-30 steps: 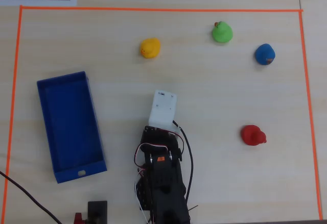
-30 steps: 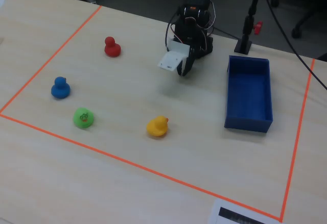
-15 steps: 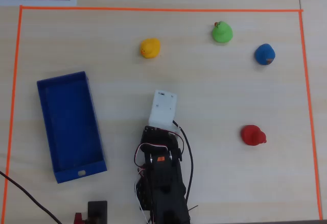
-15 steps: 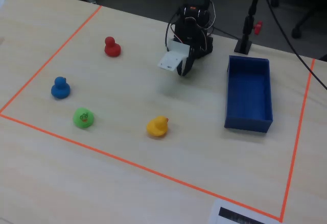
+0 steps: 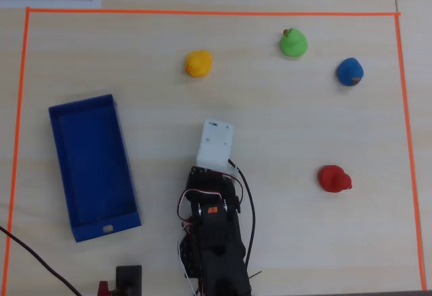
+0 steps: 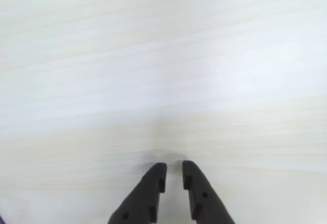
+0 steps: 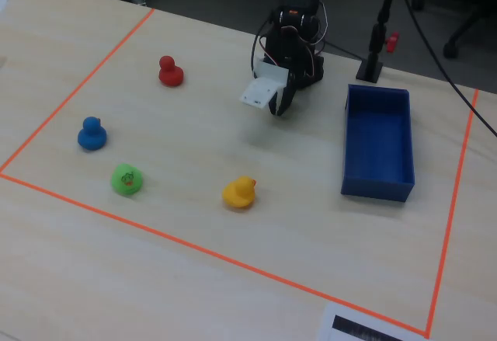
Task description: Grasp yellow duck and put it into box.
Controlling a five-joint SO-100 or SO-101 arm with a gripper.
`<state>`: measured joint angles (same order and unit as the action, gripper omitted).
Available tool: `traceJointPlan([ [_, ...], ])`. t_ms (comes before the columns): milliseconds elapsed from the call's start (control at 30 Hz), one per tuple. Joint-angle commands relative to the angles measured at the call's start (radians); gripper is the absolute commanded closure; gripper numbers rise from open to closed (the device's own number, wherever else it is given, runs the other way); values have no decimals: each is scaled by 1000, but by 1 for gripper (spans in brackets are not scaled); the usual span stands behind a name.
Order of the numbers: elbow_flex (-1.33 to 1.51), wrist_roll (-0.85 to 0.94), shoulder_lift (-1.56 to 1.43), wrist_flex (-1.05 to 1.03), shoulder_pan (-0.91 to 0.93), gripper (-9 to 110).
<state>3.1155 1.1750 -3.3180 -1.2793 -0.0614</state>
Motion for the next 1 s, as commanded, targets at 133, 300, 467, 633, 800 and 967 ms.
traceJointPlan([
  [133,-5,2,6,-25,2,101],
  [300,-5,6,6,-23,2,101],
  [467,-20,11,20,67,57,101],
  [633,-454,41,561,204,143,81],
  [800,-1015,-41,1074,176,100,66],
  [967,-1437,-144,1502,183,60,59],
])
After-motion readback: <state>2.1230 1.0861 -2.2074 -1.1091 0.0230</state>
